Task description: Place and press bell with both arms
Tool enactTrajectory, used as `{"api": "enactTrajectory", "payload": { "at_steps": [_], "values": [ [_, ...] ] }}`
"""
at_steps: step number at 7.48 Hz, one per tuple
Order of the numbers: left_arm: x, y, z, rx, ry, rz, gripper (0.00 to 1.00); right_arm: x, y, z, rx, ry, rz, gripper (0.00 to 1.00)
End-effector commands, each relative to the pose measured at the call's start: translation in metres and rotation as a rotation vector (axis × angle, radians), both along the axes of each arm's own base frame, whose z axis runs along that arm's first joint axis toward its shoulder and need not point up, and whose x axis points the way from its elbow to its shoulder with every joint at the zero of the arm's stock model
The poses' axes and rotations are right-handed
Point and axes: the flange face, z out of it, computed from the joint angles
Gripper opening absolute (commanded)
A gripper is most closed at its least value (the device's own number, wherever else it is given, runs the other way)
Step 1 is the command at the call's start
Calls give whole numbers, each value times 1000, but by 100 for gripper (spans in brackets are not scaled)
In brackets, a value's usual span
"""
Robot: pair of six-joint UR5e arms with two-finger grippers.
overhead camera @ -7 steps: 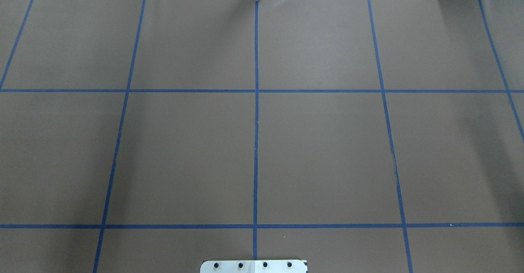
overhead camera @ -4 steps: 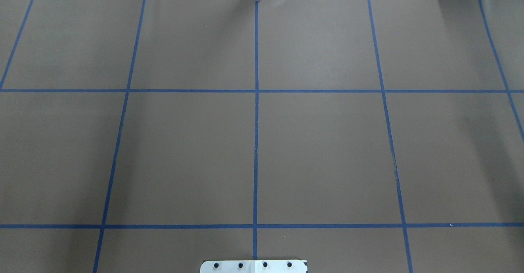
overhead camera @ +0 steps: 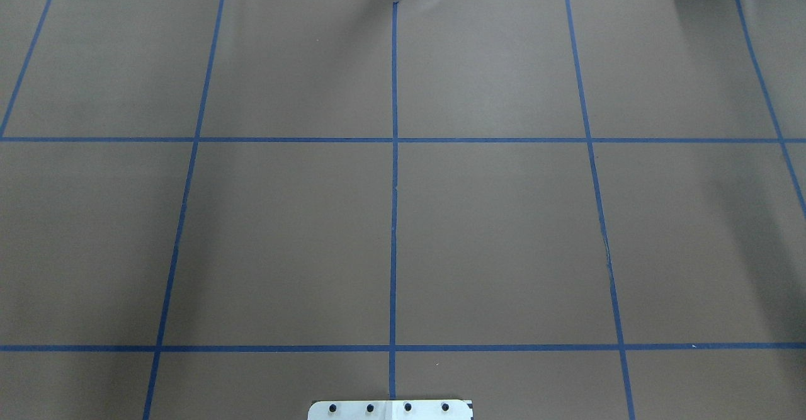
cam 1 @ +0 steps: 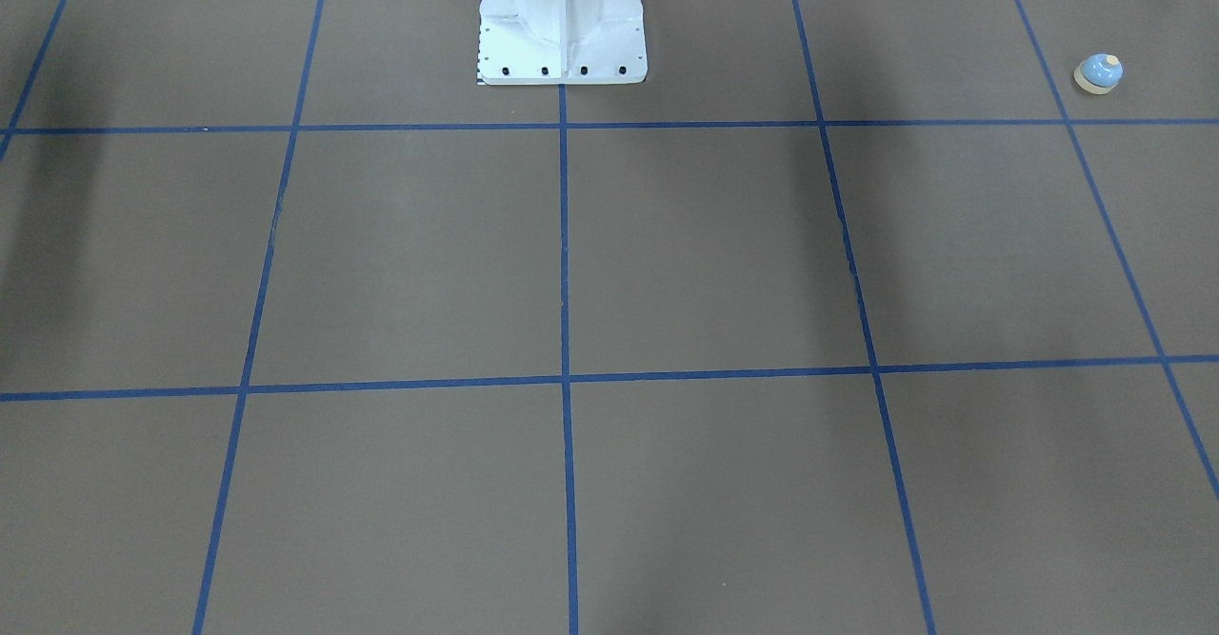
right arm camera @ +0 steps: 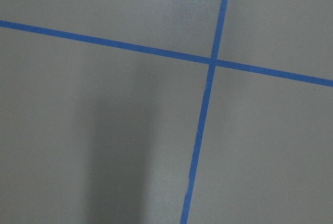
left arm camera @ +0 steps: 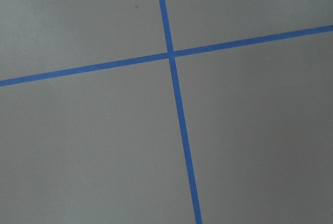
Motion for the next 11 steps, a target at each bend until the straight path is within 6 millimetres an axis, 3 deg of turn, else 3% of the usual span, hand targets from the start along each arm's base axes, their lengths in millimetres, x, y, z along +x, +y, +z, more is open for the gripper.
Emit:
{"api": "enactTrajectory", "payload": {
  "at_steps": [1,4,5,6,7,8,9,10,11],
  "values": [
    [0,-11,1,-27,4,-34,100,0,-1,-1,1,-1,0,100],
    [2,-12,27,-65,13,-28,100,0,-1,0,0,2,0,100],
    [2,-16,24,-25,14,-28,100,0,-1,0,3,2,0,100],
    [19,-20,23,-11,15,10,100,0,-1,0,4,3,-1,100],
    [49,-22,22,-6,14,76,100,0,-1,0,4,3,-1,100],
    [63,-18,30,-26,10,108,100,0,-1,0,4,3,-1,100],
    [71,-7,52,-69,6,132,100,0,-1,-1,7,3,-2,100],
    [93,6,74,-113,-2,188,100,0,-1,0,5,3,-2,100],
    [101,33,98,-165,-17,224,100,0,-1,0,5,3,-2,100]
  ]
}}
